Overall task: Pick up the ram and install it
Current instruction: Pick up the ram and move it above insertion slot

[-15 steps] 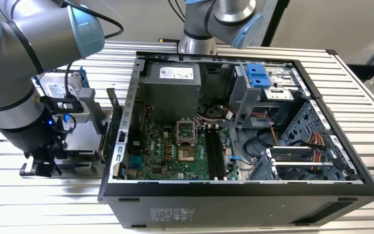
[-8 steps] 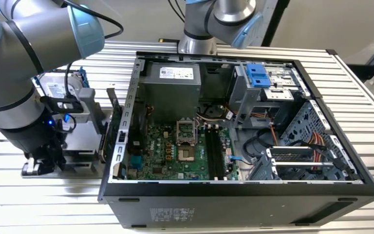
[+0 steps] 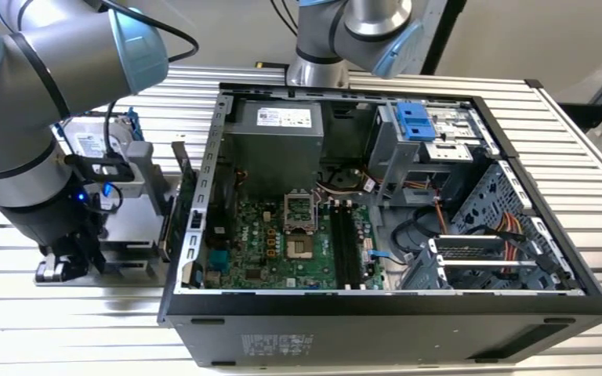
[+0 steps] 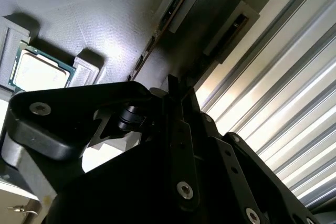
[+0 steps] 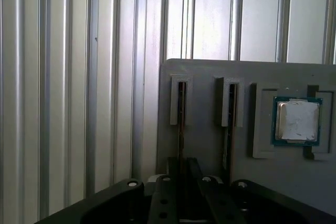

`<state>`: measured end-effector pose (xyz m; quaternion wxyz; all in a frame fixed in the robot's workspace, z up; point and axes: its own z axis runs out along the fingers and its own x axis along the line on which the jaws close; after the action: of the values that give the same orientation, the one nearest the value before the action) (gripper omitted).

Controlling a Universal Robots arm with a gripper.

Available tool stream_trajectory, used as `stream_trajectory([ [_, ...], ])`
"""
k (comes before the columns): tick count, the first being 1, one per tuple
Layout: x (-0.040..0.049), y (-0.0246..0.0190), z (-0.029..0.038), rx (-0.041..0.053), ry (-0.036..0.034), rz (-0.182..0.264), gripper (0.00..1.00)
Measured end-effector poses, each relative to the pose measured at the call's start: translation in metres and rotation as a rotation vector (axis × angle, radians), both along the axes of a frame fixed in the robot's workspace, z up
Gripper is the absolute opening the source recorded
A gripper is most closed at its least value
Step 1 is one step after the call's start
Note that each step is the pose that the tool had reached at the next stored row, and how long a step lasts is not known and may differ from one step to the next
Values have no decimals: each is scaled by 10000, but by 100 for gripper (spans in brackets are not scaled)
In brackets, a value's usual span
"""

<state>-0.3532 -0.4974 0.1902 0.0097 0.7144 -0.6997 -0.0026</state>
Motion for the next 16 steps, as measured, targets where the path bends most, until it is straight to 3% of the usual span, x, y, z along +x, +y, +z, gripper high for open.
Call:
stream_trajectory([
  [16, 0, 0, 19, 0, 0, -11, 0],
])
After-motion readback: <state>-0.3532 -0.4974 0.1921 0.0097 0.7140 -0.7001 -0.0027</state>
